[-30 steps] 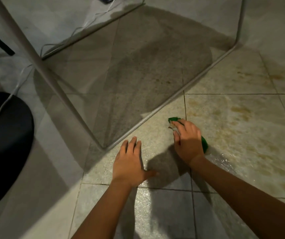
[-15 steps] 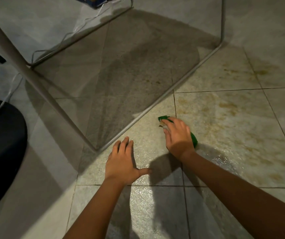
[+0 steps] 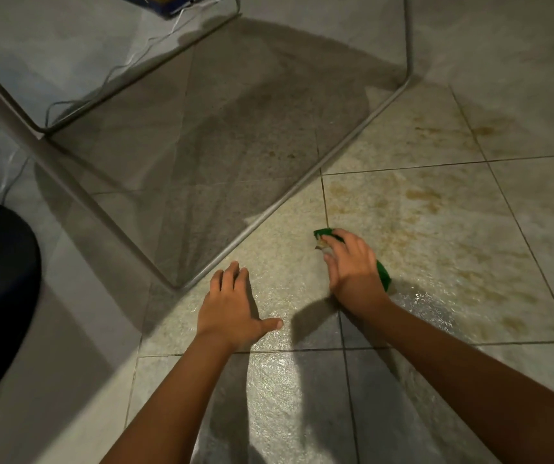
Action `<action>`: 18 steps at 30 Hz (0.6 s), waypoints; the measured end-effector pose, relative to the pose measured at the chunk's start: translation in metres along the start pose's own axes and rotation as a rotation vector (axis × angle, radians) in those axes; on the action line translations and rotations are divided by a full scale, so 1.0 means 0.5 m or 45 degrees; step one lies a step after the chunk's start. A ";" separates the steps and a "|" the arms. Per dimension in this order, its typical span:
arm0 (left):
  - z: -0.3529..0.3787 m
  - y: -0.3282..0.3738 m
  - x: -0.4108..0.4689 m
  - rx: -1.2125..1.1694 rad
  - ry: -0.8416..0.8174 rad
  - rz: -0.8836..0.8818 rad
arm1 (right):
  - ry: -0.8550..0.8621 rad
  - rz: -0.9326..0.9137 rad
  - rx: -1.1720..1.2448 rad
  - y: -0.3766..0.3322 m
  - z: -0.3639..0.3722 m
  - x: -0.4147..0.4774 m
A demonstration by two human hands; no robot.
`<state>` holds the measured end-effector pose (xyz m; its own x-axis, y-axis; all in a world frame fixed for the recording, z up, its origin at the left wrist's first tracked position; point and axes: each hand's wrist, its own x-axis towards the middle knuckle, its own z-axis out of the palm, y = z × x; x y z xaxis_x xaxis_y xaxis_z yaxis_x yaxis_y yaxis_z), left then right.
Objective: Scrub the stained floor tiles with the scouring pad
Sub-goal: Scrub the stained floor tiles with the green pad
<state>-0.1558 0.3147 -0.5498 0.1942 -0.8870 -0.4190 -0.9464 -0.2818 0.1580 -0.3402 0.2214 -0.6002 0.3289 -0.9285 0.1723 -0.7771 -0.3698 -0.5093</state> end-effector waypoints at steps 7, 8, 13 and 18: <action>0.027 0.088 -0.025 -0.061 -0.013 0.146 | 0.010 0.018 -0.072 0.034 -0.041 -0.072; 0.034 0.100 -0.027 -0.033 -0.039 0.138 | -0.002 -0.014 -0.073 0.029 -0.037 -0.086; 0.060 0.119 -0.030 0.074 -0.034 0.102 | -0.149 -0.201 -0.061 0.023 -0.037 -0.094; 0.053 0.120 -0.034 0.052 -0.082 0.077 | -0.132 -0.034 -0.046 0.060 -0.066 -0.083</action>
<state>-0.2229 0.3225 -0.5567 0.1204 -0.8763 -0.4664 -0.9660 -0.2118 0.1485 -0.3947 0.2476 -0.5946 0.4018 -0.9107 0.0962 -0.7856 -0.3968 -0.4748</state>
